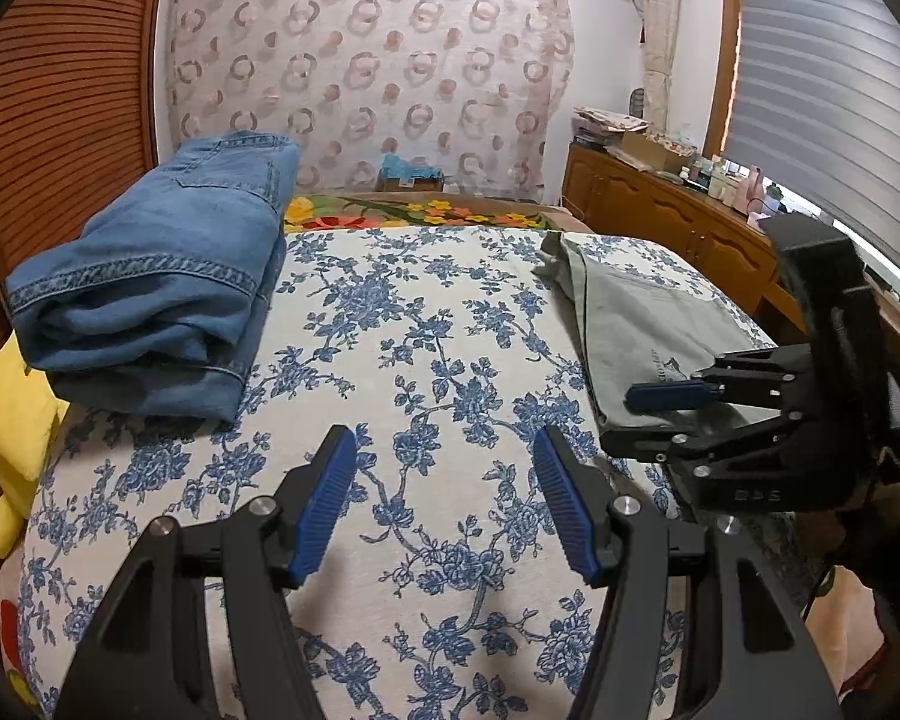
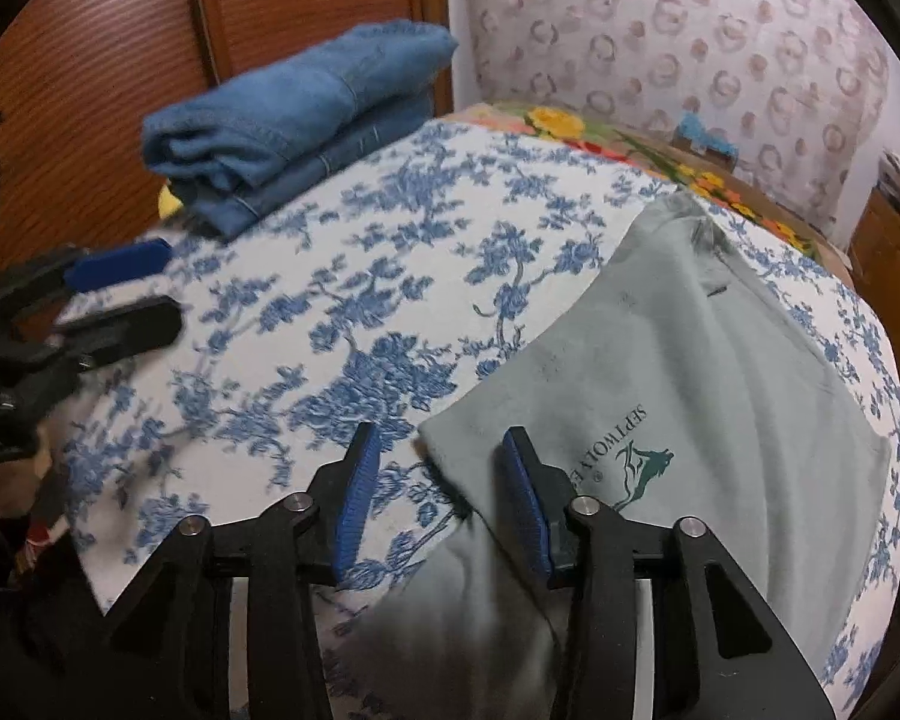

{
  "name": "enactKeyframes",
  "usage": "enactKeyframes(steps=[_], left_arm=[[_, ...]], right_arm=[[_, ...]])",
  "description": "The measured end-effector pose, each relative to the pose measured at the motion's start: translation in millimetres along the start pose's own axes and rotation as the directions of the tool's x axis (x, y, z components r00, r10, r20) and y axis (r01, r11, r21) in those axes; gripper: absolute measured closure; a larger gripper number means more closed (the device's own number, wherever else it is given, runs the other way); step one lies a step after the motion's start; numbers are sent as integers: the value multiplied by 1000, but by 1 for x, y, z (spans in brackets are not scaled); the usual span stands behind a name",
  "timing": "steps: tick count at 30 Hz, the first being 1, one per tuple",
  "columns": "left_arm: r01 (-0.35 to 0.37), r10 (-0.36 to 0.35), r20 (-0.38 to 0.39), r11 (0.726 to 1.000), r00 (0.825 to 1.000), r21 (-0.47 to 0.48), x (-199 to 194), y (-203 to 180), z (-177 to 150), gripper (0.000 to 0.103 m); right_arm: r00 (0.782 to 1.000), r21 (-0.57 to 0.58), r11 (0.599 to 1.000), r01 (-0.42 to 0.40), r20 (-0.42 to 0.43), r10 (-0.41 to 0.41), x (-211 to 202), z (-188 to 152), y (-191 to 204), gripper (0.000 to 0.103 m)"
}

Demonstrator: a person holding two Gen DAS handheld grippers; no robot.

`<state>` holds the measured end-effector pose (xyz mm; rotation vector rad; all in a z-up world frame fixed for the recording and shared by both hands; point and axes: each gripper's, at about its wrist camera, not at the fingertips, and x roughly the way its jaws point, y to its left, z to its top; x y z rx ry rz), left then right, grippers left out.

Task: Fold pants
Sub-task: 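Move the open right gripper to the shirt's other side edge, then grasp that side edge with the right gripper and fold it over the middle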

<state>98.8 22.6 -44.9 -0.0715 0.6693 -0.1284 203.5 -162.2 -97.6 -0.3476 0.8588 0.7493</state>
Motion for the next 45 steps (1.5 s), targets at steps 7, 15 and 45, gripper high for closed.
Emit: enactKeyframes(steps=[7,15,45], left_arm=[[2,-2,-8,1000,1000,3,1,0,-2,42],[21,-21,-29,999,999,24,5,-10,-6,42],[170,-131,-188,963,973,209,69,-103,7,42]], right_arm=[[999,-41,999,35,-1,-35,8,2,3,74],[1000,33,999,-28,-2,29,2,9,-17,101],[973,219,959,181,104,-208,-51,5,-144,101]])
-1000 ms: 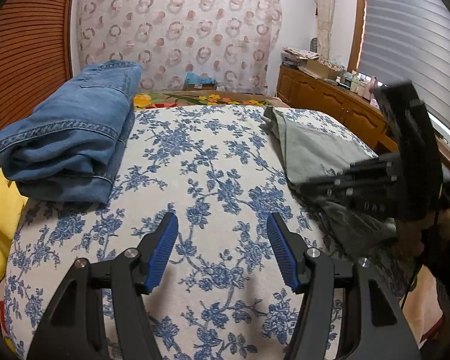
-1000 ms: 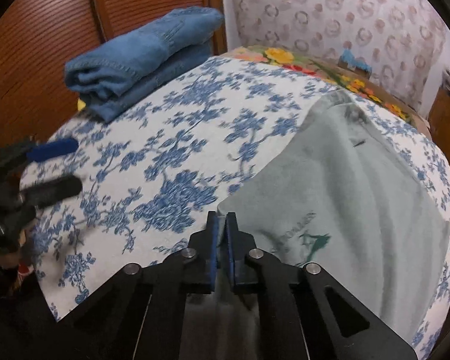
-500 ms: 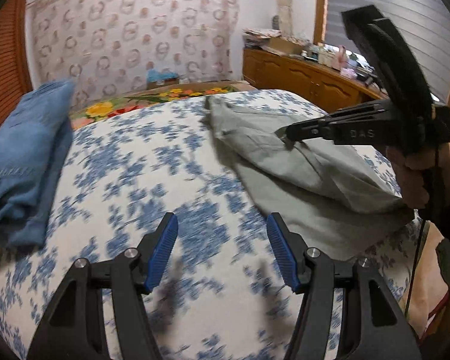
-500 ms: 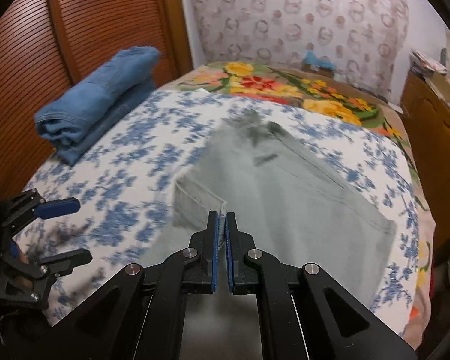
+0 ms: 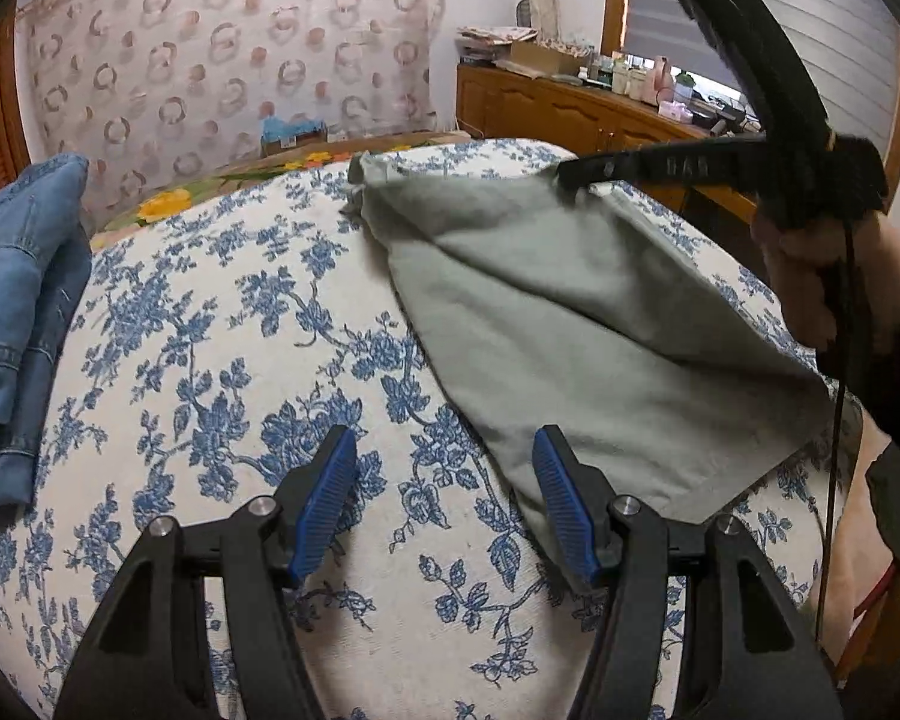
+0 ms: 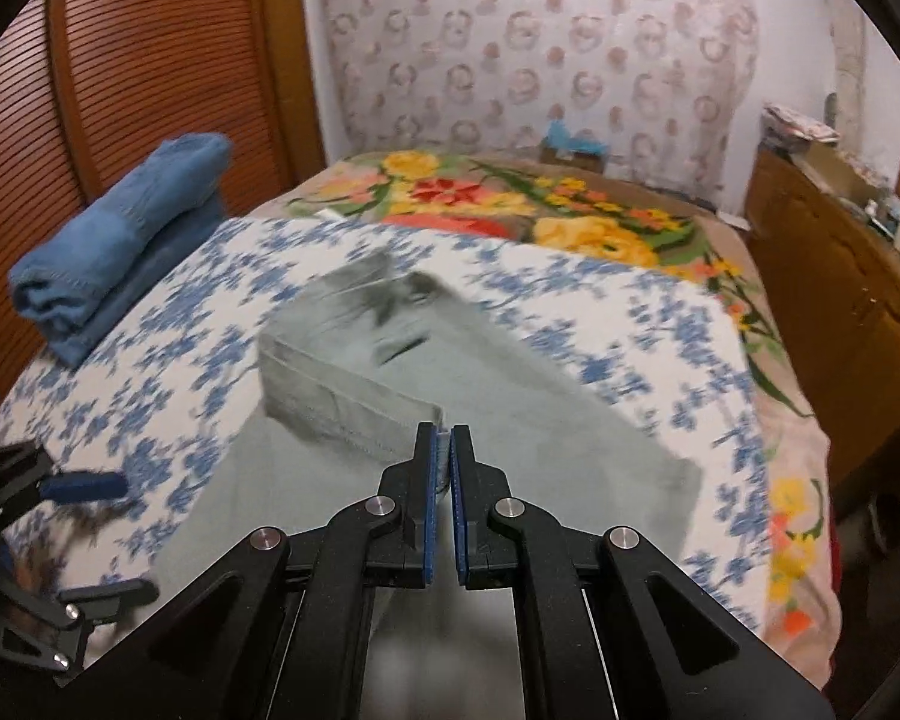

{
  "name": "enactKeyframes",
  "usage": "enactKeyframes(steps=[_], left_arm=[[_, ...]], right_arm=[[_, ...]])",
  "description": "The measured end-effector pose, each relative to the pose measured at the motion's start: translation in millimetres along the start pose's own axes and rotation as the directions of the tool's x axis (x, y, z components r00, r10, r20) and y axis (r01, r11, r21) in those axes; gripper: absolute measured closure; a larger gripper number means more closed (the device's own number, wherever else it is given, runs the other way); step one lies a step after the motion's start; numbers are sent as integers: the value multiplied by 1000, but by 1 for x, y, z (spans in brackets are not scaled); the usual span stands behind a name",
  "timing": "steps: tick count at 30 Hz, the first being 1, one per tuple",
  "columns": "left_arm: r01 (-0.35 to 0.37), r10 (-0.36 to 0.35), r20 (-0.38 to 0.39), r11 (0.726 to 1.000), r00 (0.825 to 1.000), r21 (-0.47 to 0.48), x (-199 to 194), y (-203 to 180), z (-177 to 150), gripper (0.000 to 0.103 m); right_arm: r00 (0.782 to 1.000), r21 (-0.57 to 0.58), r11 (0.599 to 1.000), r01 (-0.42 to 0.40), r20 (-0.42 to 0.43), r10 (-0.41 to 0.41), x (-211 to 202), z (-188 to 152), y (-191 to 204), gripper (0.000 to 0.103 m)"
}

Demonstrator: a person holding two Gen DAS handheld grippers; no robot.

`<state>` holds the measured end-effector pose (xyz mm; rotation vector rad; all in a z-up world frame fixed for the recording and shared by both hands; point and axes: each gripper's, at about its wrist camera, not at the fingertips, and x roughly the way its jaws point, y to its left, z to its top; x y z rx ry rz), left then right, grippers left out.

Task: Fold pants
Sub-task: 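Grasp that side edge with the right gripper and fold it over the middle, then open the right gripper and withdraw it from the folded shirt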

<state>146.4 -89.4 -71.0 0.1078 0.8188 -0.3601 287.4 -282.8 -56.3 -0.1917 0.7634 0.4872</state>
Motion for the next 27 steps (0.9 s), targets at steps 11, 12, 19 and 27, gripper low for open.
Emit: enactKeyframes(steps=[11,12,19,27], left_arm=[[15,-15,-23,1000,1000,-17,4,2,-2,42],[15,-15,-23,1000,1000,-17,4,3,-2,42],[14,-14,-23,1000,1000,-17,5,2,-2,42],[14,-14,-22,1000,1000,-17,5,2,-2,42]], right_arm=[[990,-13,990,140,-22,-140,-2,8,-45,101],[988,-18,988,154,-20,-154,-2,8,-47,101],[975,13,975,220,0,-220,-3,10,-67,101],[956,53,957,286,-75,-282,13,-1,-80,101]])
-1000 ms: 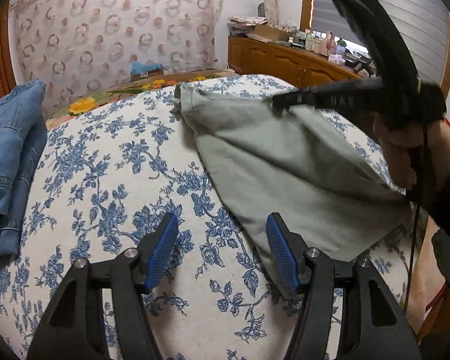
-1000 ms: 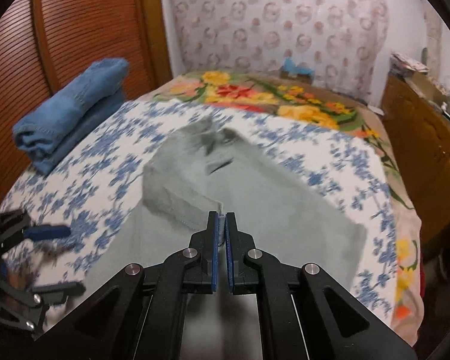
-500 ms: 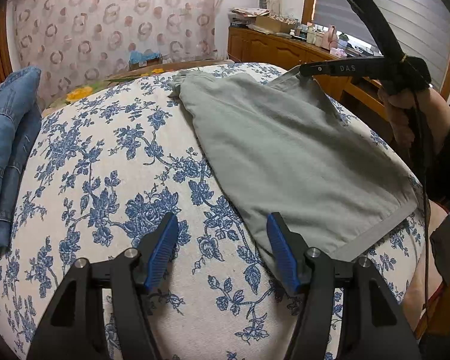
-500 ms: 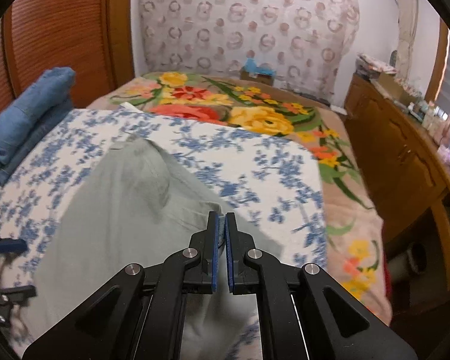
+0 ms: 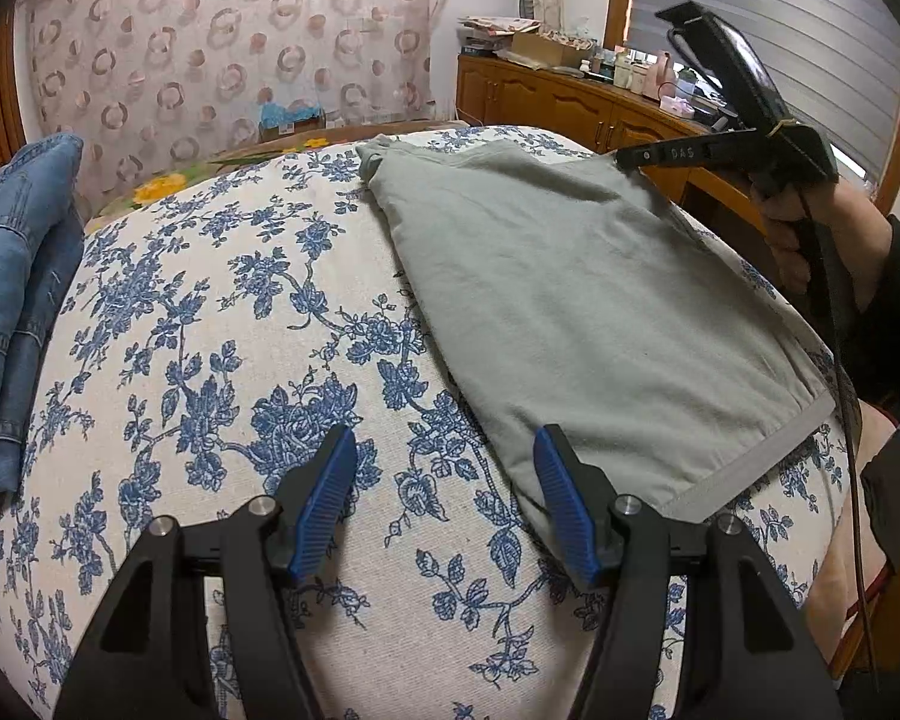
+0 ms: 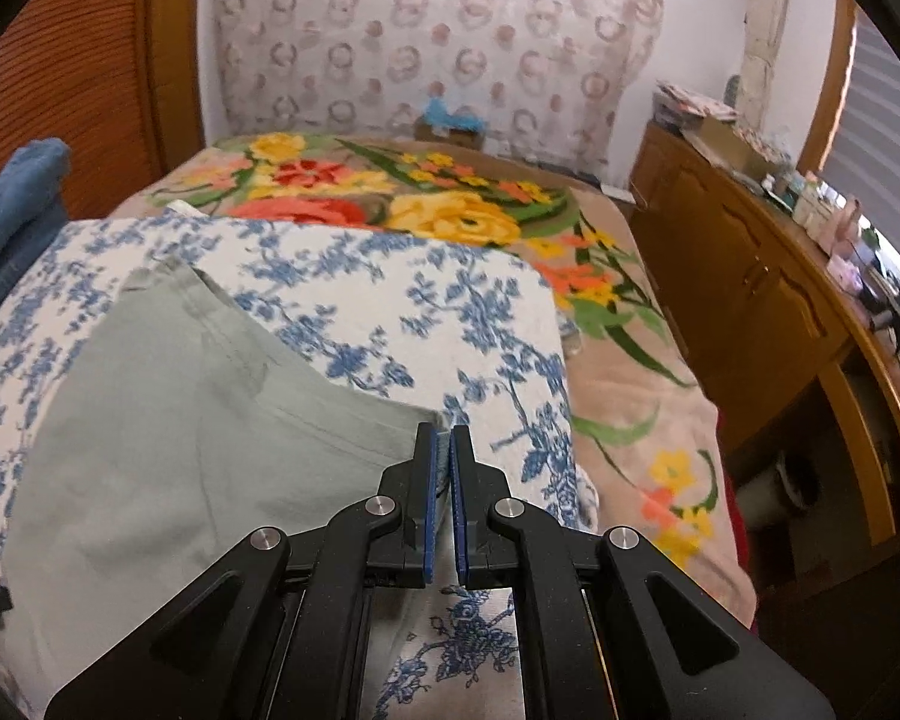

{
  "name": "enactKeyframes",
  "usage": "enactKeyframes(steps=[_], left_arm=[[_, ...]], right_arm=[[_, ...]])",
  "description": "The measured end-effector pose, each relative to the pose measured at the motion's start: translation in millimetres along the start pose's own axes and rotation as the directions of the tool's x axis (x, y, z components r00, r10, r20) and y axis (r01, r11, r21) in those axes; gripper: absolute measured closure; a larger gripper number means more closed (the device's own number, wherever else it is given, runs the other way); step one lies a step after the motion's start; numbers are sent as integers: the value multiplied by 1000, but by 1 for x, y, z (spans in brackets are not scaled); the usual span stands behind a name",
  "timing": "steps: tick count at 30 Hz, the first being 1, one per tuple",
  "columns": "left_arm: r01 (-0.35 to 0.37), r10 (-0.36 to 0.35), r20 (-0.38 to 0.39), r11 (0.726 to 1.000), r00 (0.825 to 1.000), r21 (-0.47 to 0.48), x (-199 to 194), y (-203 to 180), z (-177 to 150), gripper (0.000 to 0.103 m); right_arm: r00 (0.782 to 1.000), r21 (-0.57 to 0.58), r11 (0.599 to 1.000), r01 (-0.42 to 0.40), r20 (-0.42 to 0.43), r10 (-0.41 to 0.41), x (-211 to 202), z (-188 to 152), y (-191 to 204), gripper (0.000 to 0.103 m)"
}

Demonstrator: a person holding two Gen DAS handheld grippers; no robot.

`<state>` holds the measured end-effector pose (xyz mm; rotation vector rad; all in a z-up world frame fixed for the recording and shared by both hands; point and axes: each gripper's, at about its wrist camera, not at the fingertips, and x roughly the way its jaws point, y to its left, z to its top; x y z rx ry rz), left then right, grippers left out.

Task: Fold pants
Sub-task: 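Open the right gripper and withdraw it from the folded shirt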

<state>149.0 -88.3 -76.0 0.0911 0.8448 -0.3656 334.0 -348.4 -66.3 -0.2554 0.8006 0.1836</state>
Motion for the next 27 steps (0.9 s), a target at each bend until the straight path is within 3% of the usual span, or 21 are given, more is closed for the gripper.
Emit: enactKeyframes(steps=[4,6,12,27], left_arm=[[0,0,0,1000,1000,0,0,0,0,42],[0,0,0,1000,1000,0,0,0,0,42],[0,0,0,1000,1000,0,0,0,0,42],[0,0,1,1000,1000,0,0,0,0,41]], right_arm=[[999,51,998,33,-19,-32,4,-1,-8,97],[1000,86,996,-1,-10,2,1,-2,-15,90],[996,112,990,-84,14,83,-15,-8,-17,86],[984,81,981,-174,52,170,-106,-119,35,84]])
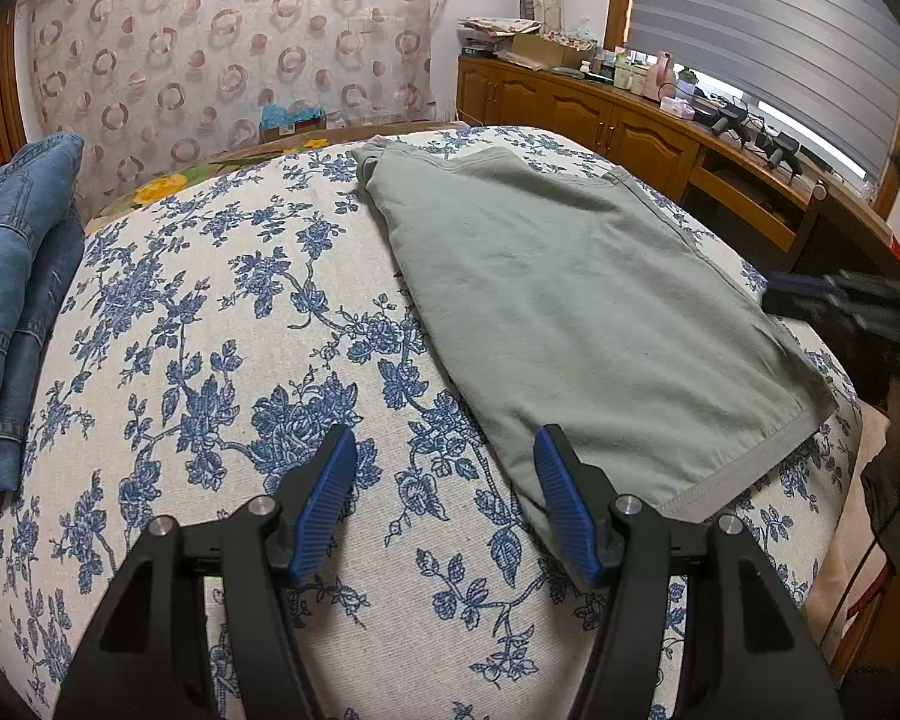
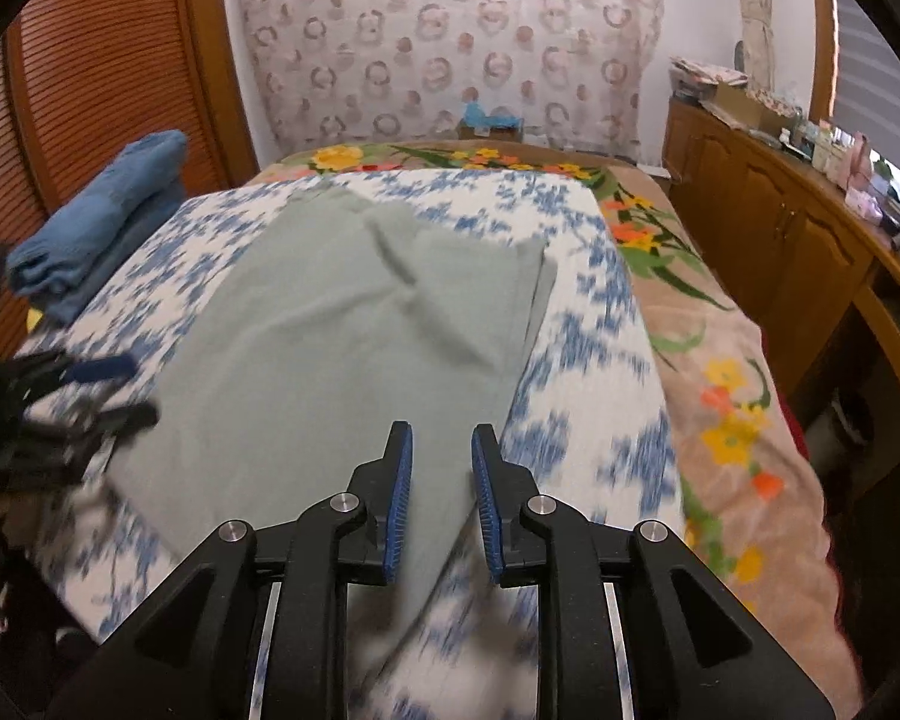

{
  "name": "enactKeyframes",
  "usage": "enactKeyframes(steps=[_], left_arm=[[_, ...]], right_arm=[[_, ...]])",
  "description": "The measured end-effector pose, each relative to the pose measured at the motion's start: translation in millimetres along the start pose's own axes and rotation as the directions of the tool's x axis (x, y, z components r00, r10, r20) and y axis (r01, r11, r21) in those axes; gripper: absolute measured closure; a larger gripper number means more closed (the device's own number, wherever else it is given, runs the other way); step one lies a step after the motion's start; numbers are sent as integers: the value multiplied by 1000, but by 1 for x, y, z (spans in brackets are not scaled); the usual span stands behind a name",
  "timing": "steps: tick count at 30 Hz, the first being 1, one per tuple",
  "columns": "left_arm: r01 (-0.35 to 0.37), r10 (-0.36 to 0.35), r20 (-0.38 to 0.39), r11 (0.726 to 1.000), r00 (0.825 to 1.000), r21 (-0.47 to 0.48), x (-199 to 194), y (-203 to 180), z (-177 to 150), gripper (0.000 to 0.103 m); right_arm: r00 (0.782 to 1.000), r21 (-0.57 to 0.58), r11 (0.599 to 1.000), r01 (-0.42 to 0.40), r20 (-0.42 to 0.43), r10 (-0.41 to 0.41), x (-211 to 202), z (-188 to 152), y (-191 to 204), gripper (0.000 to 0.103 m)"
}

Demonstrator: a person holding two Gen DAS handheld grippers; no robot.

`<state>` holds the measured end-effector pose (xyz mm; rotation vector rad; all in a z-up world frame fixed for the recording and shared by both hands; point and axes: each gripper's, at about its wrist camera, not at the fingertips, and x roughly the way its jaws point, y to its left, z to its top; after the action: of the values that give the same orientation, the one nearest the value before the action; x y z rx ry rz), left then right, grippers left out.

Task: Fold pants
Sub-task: 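Open the right gripper and withdraw it from the folded shirt, then bring both open grippers to the hem of the folded shirt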

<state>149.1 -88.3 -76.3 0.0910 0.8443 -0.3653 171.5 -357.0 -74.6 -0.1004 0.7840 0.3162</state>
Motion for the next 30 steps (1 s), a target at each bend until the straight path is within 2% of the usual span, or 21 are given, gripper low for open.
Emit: enactKeyframes(steps=[4,8,11,16,22,25,30], left_arm=[[0,0,0,1000,1000,0,0,0,0,41],[0,0,0,1000,1000,0,0,0,0,41],[3,-3,-4,1000,1000,3,0,0,0,41],[17,-17,-27,1000,999,-22,-8,1,-3,41],[66,-66,1,998,998,-17,-33,-13,-14,42],[104,-104,-13,995,994,-6,-33,-21,-17,42],[92,-92,-24,996,996,12,-29,-32,-22,42]], right_arm=[[1000,18,1000,12,16,-13,-17,-20,5,83],[999,18,999,27,28,-28,-28,-30,10,67],[999,-2,1000,30,22,-30,-32,-40,17,63],[1000,20,1000,16,16,-17,-34,-48,17,62],[1000,20,1000,14,15,-14,-34,-53,17,61],[1000,28,1000,12,14,-12,-35,-54,16,61],[1000,37,999,9,16,-9,-38,-57,15,61]])
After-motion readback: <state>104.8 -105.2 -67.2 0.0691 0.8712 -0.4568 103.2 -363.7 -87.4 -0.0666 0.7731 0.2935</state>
